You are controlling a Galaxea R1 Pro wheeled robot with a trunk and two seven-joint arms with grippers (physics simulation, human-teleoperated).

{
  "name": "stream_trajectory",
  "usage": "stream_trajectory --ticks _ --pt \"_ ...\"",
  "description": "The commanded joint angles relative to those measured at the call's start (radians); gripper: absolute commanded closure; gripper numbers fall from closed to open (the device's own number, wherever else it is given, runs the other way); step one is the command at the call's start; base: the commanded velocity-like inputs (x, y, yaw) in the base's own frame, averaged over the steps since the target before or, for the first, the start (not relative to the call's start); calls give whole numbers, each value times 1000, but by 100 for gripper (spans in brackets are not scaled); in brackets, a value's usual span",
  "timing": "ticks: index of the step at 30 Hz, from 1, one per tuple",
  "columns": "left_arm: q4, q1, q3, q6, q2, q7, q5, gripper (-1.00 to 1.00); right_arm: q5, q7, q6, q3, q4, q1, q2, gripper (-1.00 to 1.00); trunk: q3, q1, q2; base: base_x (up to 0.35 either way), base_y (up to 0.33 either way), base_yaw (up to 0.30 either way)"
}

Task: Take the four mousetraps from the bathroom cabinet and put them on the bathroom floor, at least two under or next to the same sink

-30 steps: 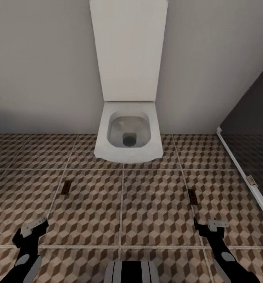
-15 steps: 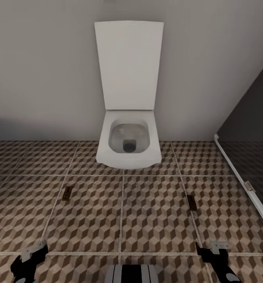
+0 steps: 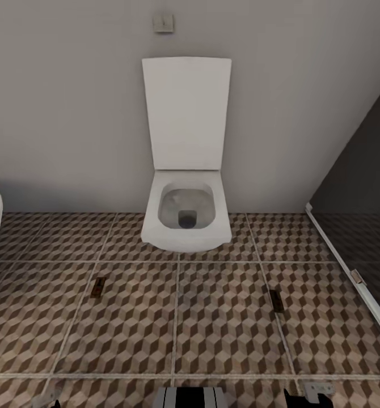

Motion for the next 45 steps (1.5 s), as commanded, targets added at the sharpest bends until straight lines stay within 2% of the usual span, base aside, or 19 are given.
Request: stream_trajectory --ticks 1,7,12,17,25,34,45 --pt "14 -1 7 -3 0 0 -4 -100 -6 -1 -4 8 11 -1 3 -100 3 -1 0 0 0 0" --pt "87 3 6 1 -1 -16 -5 -100 33 -1 -2 8 43 3 14 -100 27 -3 1 0 0 0" --pt "106 18 6 5 1 -102 -6 -100 97 -1 -1 8 50 13 23 -100 46 -6 3 0 0 0" --pt "110 37 6 6 0 -195 -7 -100 137 -2 -1 8 51 20 28 -100 65 -8 4 0 0 0" --pt "111 45 5 6 -7 -235 -8 -100 149 -11 -2 6 52 22 30 -100 96 -11 6 0 0 0" --pt "111 47 6 6 -3 -236 -7 -100 151 -8 -2 6 52 23 31 -100 131 -15 8 0 0 0" --pt "111 47 5 6 -6 -235 -7 -100 151 -4 -2 6 52 23 48 -100 174 -20 10 0 0 0"
